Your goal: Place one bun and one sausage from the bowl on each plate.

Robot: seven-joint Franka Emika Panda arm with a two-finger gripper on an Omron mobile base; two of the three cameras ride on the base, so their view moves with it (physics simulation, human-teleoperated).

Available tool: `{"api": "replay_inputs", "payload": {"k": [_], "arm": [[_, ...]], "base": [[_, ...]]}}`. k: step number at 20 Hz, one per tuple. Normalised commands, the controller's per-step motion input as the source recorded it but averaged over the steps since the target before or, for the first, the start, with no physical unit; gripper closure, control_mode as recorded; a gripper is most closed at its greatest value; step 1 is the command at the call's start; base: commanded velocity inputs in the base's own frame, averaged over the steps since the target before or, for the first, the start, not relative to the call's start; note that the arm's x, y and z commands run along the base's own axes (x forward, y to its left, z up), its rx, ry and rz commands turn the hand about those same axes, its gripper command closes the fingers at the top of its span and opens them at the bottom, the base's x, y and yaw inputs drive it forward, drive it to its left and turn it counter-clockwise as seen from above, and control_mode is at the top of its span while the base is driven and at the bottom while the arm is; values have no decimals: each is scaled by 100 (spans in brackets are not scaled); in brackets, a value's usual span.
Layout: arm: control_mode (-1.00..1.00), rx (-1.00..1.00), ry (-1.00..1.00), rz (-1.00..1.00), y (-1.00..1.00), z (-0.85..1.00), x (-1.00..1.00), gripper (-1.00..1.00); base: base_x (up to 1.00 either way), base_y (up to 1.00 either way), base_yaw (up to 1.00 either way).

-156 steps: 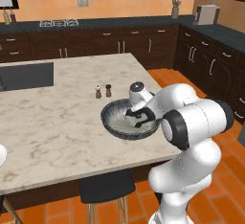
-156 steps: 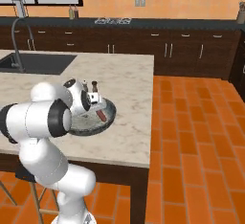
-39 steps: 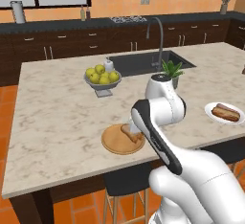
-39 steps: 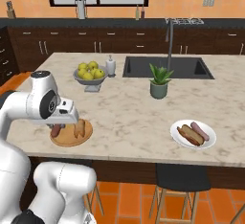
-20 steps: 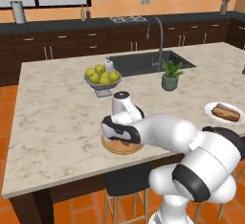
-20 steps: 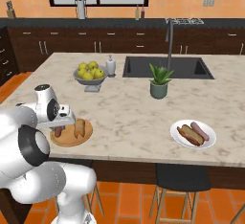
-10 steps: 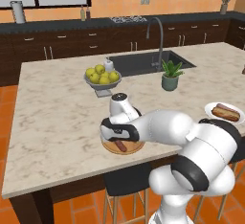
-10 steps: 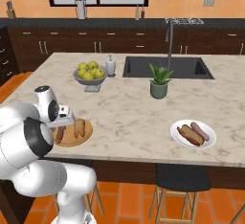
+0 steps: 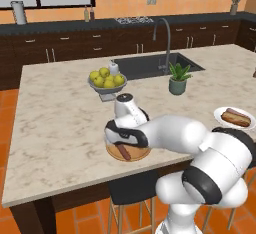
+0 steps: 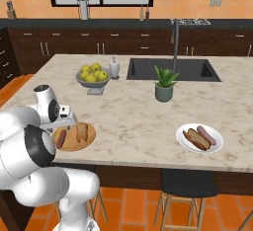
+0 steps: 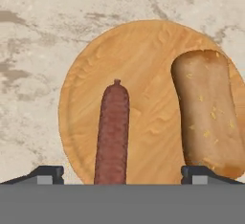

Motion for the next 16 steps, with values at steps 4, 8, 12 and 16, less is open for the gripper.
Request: {"api": "replay_inputs", "payload": {"k": [4, 8, 12, 16], "arm": [[-100, 19, -15, -5, -37, 90, -51, -100], [-100, 34, -16, -7, -64, 100, -57, -100], [-100, 47, -8, -1, -84, 95, -53, -100], [-100, 57, -1, -4, -100, 67, -38, -100]], "base": [[0, 0, 0], [0, 0, 0], [0, 0, 0], [0, 0, 0]]}}
